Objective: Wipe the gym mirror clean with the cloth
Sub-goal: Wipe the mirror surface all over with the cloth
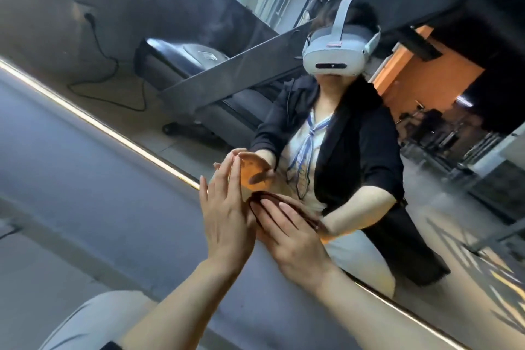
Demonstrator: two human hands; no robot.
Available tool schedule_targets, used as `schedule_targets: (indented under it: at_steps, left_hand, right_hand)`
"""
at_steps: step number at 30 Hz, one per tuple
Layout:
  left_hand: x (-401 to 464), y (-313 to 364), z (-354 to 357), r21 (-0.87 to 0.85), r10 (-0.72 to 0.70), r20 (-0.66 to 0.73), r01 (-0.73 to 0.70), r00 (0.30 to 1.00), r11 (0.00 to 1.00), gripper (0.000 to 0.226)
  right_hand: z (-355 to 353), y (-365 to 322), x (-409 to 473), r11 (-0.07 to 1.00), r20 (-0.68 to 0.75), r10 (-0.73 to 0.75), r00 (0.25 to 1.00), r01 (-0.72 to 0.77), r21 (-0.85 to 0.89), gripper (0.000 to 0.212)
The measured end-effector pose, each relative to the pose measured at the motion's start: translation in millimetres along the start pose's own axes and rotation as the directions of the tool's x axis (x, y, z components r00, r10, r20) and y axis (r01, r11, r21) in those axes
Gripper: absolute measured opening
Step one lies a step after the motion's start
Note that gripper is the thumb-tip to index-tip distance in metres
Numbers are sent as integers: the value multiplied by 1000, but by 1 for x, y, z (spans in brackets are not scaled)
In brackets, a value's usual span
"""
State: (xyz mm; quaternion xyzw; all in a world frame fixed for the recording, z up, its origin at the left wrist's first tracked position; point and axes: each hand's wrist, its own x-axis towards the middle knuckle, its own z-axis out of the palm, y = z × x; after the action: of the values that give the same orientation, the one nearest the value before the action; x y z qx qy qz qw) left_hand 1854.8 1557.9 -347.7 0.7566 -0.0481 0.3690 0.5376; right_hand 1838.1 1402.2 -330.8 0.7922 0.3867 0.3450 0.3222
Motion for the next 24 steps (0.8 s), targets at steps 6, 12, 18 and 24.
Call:
schedule_targets:
  at_steps: [6, 12, 18, 24]
  left_hand:
    - [-14, 4, 7, 30, 5, 65, -7, 998, 1000, 77]
    - [-17, 7, 7, 25, 41, 88, -43, 995, 999, 65]
    - [-17, 9, 4, -5, 26, 83, -25, 996, 1000, 68]
    - [-5, 17, 3, -93, 4, 19, -2, 1000, 996, 63]
  right_hand:
    - [-53, 94, 61, 846, -423, 458, 782, -530, -65, 38]
    - [8, -1, 9, 984, -168, 178, 970, -177, 21, 43]
    - [-27, 47, 27, 978, -233, 187, 954, -204, -51, 41]
    - [-24, 51, 56, 916, -354, 353, 866, -396, -55, 39]
